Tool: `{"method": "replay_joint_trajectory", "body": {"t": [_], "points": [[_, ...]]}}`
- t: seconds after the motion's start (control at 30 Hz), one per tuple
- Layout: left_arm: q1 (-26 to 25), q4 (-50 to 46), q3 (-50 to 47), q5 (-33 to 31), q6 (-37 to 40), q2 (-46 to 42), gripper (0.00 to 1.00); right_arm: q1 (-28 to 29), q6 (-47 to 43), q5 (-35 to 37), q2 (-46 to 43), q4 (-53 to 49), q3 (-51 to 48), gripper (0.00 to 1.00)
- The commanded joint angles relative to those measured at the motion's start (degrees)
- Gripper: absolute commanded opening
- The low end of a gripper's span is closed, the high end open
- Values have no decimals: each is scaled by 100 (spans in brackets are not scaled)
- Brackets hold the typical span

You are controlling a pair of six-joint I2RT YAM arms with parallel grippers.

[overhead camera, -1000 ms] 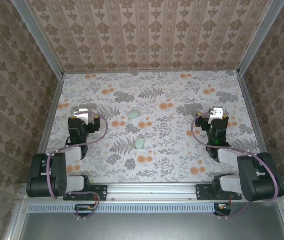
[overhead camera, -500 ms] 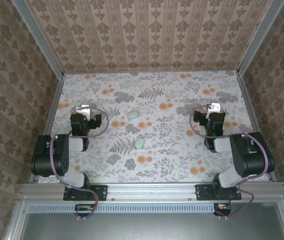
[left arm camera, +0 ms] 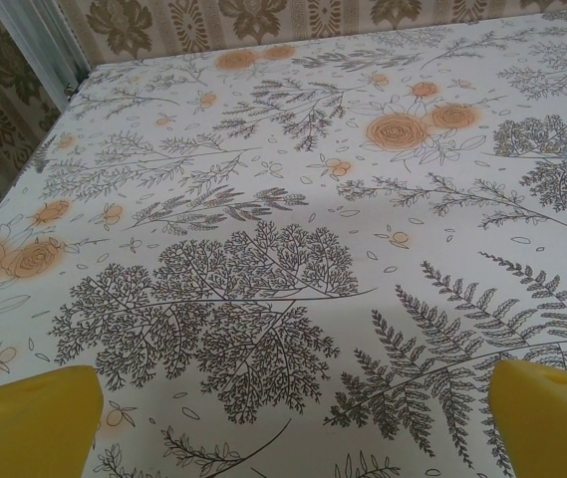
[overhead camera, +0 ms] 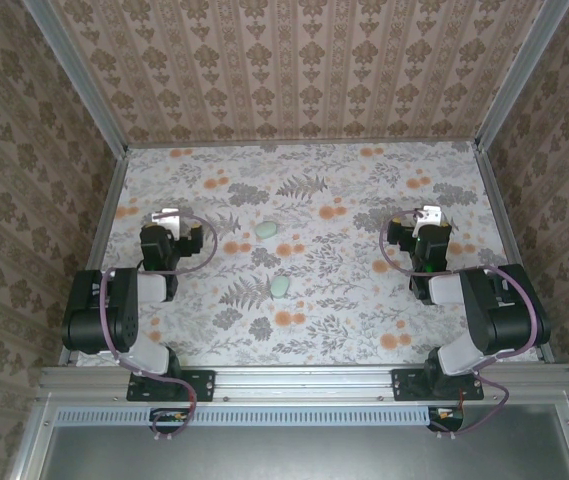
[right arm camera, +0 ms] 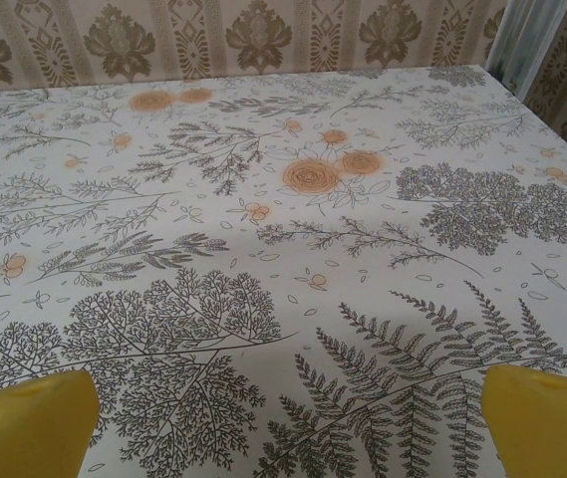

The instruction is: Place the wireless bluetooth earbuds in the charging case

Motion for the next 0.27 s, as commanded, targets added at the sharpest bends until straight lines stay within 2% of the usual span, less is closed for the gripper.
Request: {"method": "replay_joint_trajectory", "body": {"t": [0.0, 0.23], "points": [[26, -52, 79, 102, -34, -25, 100, 129, -161, -132, 60, -68, 144, 100], [30, -50, 72, 120, -28, -26, 100, -51, -54, -477, -11, -191, 171, 100]]}}
